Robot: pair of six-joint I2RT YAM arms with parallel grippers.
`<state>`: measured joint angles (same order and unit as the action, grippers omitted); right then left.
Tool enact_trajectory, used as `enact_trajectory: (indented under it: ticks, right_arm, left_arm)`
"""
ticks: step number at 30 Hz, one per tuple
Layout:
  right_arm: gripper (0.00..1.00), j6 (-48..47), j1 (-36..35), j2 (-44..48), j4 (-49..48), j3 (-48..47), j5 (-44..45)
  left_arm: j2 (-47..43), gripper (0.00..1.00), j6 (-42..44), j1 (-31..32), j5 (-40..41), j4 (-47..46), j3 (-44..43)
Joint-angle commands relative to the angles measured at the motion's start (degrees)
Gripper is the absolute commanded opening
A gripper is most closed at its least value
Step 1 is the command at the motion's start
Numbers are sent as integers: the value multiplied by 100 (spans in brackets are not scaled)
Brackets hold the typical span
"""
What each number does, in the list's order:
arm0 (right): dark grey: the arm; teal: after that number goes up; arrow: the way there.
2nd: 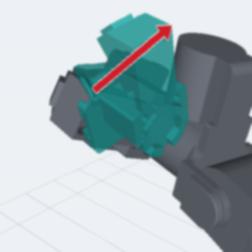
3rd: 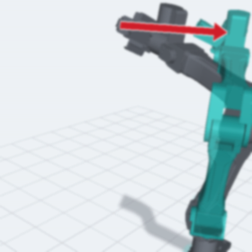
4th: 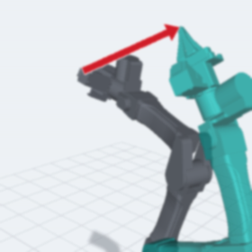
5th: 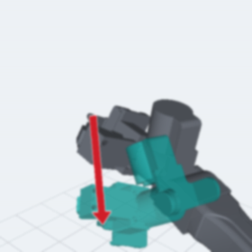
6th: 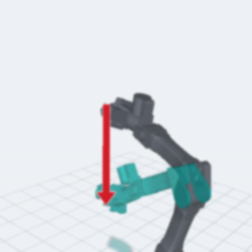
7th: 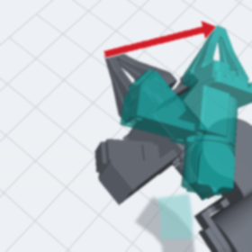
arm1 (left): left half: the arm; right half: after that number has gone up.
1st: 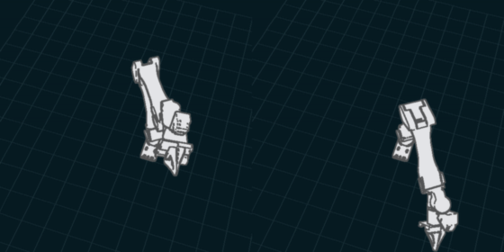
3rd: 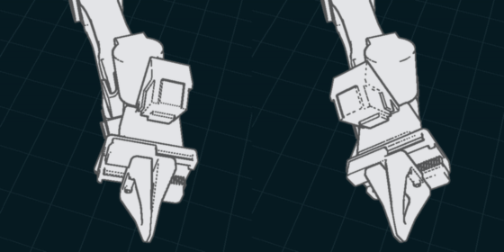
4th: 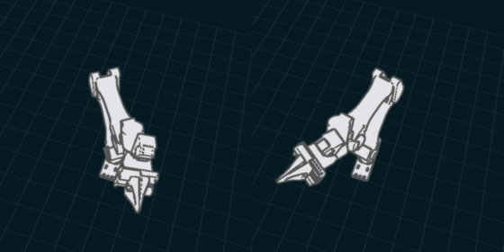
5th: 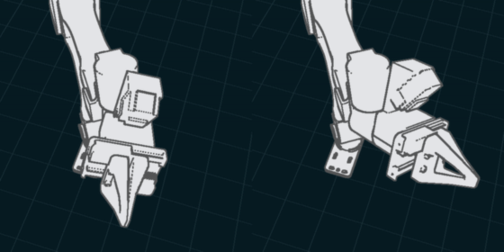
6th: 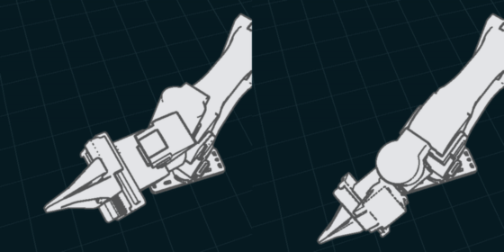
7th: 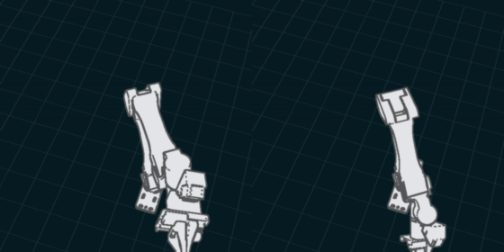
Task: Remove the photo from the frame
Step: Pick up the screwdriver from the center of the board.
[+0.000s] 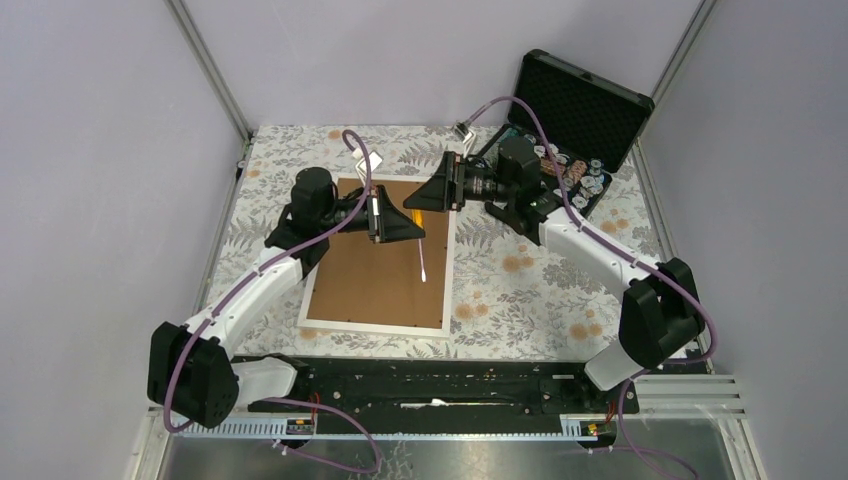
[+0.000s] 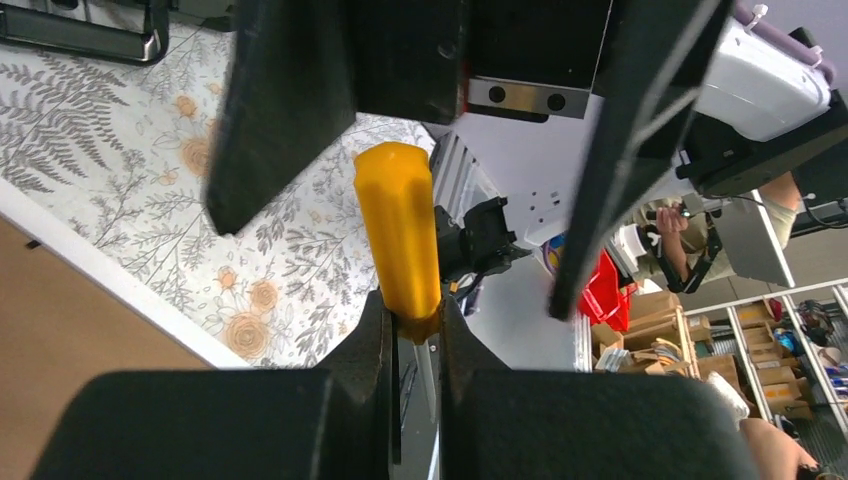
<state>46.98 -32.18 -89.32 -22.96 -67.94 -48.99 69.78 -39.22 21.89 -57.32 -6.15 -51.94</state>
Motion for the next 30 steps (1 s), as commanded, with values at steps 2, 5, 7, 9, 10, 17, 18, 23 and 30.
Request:
enact_trajectory:
  ticks: [2, 5, 7, 9, 10, 17, 18, 23, 30]
  right_arm:
    - [100, -975, 127, 88, 992, -922, 216]
    - [100, -1123, 314, 230, 1213, -797, 171]
    - [100, -1236, 280, 346, 1186, -478, -1]
    - [97, -1158, 127, 399, 941, -163, -427]
    - [95, -1158, 13, 410, 908, -70, -480]
    - [76, -1511, -412, 282, 1052, -109, -272]
    - [75, -1484, -415, 226, 1018, -173, -277]
    - [56, -1086, -460, 46, 617, -491, -318]
    - [3, -955, -552, -130, 512, -595, -472]
  left_arm:
    - [-178, 0, -557, -217, 30, -814, 42]
    - [-267, 0, -1184, -614, 168, -1366, 124]
    - [-317, 0, -1511, -834, 349, -1636, 131]
    - [-312, 0, -1725, -938, 552, -1745, 94]
    - [-289, 0, -1969, -962, 623, -1994, 135]
    - [-185, 0, -3559, -1062, 961, -3895, 628]
    - [-202, 0, -3607, -1064, 984, -3955, 654]
    - [-271, 0, -3743, -1077, 1057, -4112, 871]
    - [-264, 7, -3786, -1083, 1066, -4225, 907]
